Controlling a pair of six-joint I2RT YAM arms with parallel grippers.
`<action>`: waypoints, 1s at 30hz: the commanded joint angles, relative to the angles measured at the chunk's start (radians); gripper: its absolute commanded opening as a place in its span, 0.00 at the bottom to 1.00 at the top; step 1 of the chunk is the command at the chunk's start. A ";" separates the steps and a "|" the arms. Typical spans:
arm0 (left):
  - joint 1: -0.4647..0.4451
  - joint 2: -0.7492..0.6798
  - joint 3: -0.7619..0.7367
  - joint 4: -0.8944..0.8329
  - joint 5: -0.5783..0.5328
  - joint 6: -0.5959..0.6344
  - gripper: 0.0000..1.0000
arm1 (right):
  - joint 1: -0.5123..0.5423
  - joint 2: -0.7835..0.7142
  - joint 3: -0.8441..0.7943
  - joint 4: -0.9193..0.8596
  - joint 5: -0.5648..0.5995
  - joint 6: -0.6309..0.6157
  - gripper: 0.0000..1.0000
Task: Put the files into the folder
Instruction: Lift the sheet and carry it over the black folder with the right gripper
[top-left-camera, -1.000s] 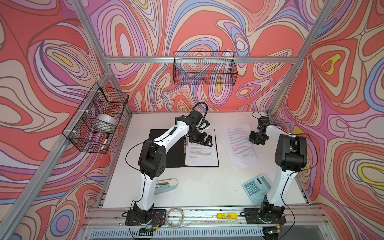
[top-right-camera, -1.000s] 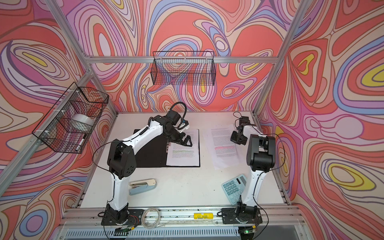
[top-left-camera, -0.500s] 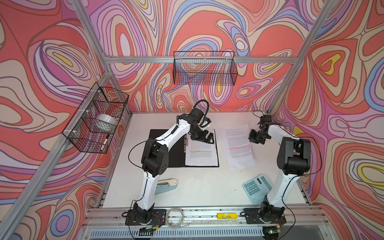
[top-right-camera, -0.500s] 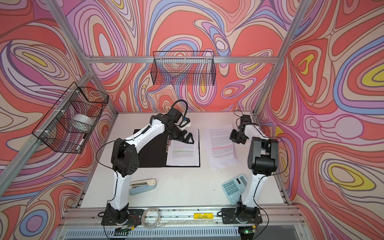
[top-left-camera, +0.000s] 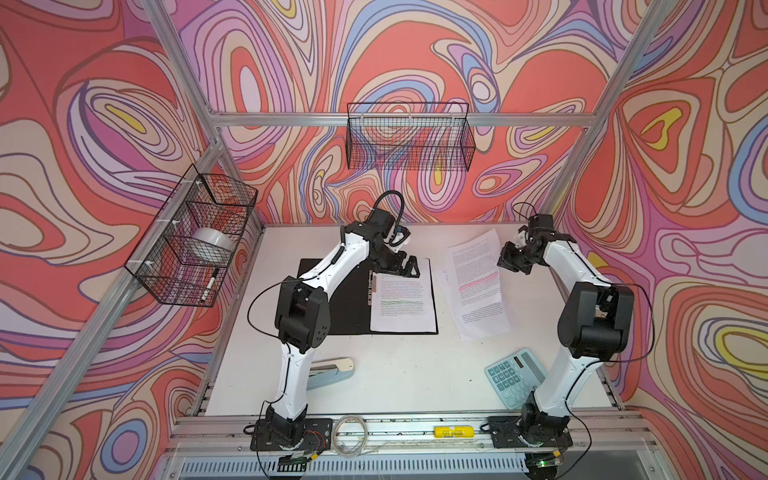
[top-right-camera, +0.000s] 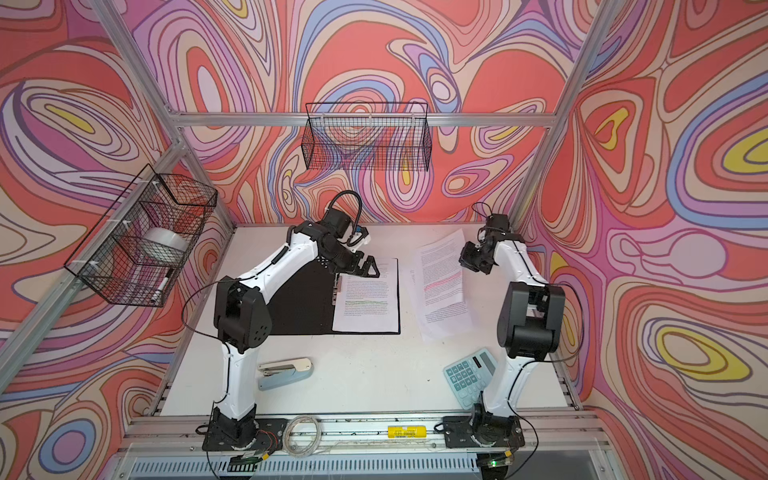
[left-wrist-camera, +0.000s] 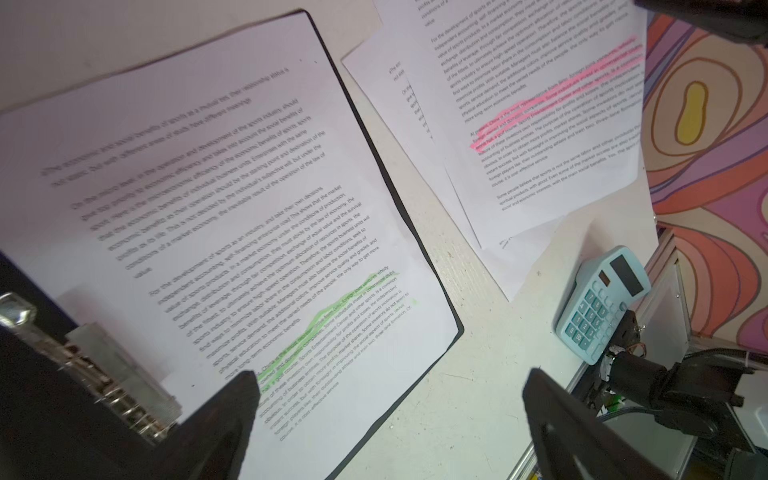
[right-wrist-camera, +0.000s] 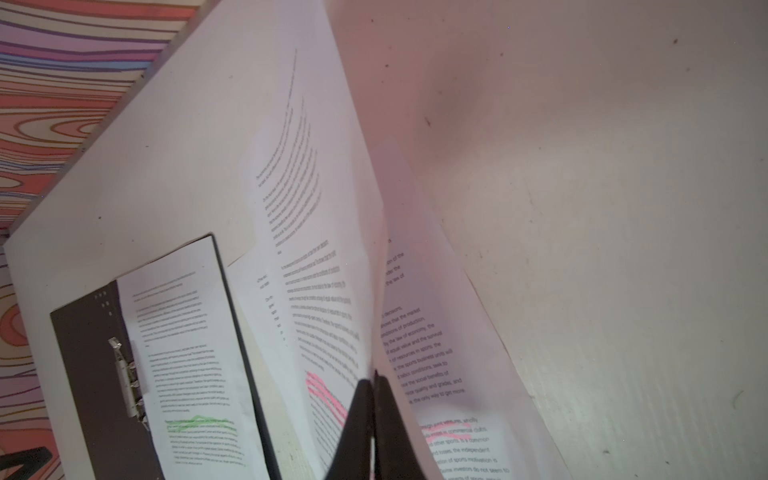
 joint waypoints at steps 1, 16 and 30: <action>0.053 -0.078 0.043 -0.031 0.018 -0.020 1.00 | 0.029 -0.045 0.061 -0.046 -0.062 0.012 0.00; 0.178 -0.152 0.058 -0.019 0.027 -0.037 1.00 | 0.236 -0.065 0.308 -0.135 -0.091 0.101 0.00; 0.215 -0.201 -0.003 -0.018 0.039 -0.046 1.00 | 0.410 -0.115 0.084 0.185 -0.186 0.376 0.00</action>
